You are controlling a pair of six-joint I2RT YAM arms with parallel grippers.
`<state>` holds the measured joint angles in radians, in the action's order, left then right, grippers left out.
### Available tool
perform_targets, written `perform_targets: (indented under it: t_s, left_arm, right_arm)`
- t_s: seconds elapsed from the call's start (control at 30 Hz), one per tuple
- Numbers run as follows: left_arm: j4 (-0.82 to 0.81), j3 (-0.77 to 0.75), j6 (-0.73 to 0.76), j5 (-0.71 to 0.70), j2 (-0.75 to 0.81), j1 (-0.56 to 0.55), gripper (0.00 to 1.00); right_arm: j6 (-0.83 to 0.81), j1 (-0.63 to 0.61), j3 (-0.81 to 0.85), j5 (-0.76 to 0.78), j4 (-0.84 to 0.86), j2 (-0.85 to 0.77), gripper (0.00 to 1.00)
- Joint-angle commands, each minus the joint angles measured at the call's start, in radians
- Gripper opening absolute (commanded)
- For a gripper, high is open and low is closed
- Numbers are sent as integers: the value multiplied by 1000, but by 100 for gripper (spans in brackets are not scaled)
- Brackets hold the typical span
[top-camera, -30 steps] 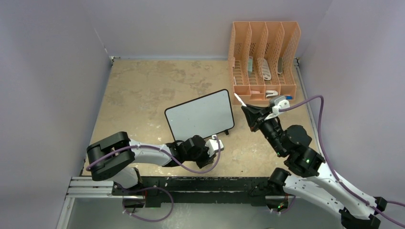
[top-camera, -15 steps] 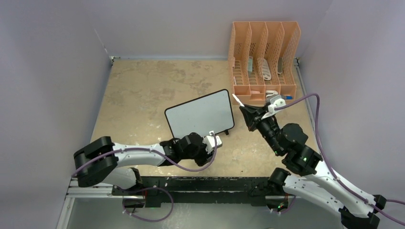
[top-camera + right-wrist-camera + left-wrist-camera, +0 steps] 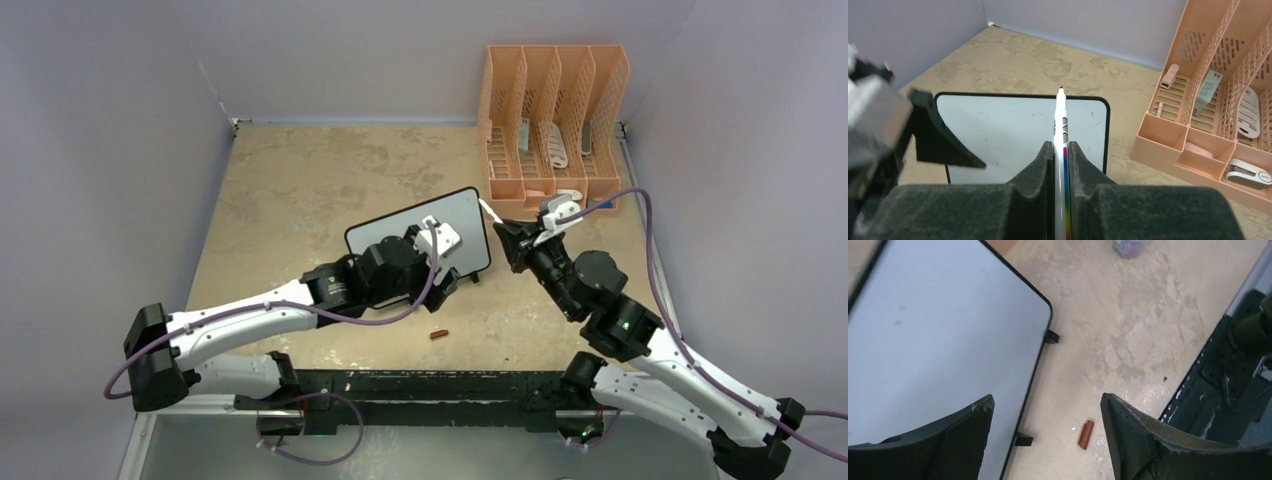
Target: Write a sentence on the whiteboard
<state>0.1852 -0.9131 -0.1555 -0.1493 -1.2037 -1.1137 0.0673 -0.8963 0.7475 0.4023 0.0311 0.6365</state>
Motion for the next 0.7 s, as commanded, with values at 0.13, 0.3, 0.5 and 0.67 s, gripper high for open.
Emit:
perform_targets:
  t_s: [0.13,0.3,0.5,0.67]
  left_arm:
    - [191,-167,-46,-48,113,180,81]
    - [253,-252,-7,-50,123,282,86]
    - [265,-296,21,-16,145,458,88]
    - [200,-264,25,24,192,582,98]
  right_arm:
    - [-4,0,59,4,93,4,0]
    - [7,-1,78,-5,98,29,0]
    - [25,-1,97,-27,111,74,0]
    - [40,-1,116,-45,119,114,0]
